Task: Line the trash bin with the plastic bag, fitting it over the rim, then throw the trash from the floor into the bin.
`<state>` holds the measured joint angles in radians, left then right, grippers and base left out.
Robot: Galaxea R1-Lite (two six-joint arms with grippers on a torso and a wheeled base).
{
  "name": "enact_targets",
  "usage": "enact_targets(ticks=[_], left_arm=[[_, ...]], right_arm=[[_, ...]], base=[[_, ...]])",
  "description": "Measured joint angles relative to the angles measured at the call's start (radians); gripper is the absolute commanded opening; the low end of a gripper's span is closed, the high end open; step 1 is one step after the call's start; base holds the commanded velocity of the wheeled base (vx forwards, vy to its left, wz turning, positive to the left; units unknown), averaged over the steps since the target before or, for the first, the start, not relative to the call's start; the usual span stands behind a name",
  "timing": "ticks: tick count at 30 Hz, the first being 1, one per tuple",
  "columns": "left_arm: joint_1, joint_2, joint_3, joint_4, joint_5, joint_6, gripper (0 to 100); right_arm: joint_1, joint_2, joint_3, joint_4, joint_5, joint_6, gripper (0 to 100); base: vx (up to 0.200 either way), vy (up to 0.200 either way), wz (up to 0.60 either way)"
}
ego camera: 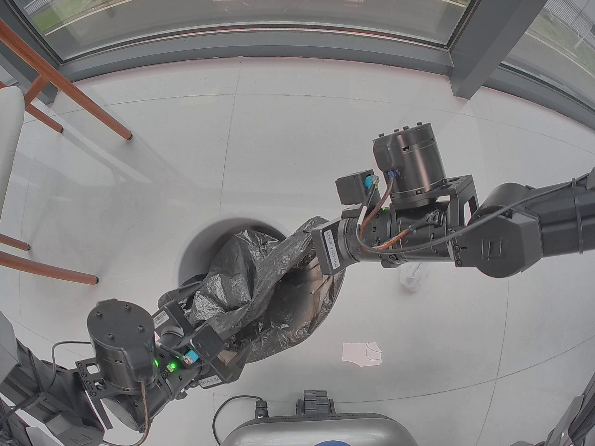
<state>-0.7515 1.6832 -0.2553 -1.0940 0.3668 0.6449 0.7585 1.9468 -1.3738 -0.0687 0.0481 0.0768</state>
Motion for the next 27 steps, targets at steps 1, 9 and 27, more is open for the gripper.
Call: enact_targets(ticks=[1,9,27], left_arm=[[-0.001,0.009,0.009,-0.004,-0.001,0.000,100],[-0.001,0.045,0.020,-0.007,-0.003,-0.001,0],[0.083,0.030,-0.187,0.257,-0.045,0.004,0]], right_arm=[[0.000,0.000,0.001,-0.002,0.000,0.000,0],[-0.001,-0.001,0.000,-0.003,-0.001,0.002,0],[-0.016,-0.002,-0.010,-0.004,-0.001,0.003,0]], base=[[0.000,0.000,0.00],[0.000,0.000,0.00],[0.000,0.000,0.00]])
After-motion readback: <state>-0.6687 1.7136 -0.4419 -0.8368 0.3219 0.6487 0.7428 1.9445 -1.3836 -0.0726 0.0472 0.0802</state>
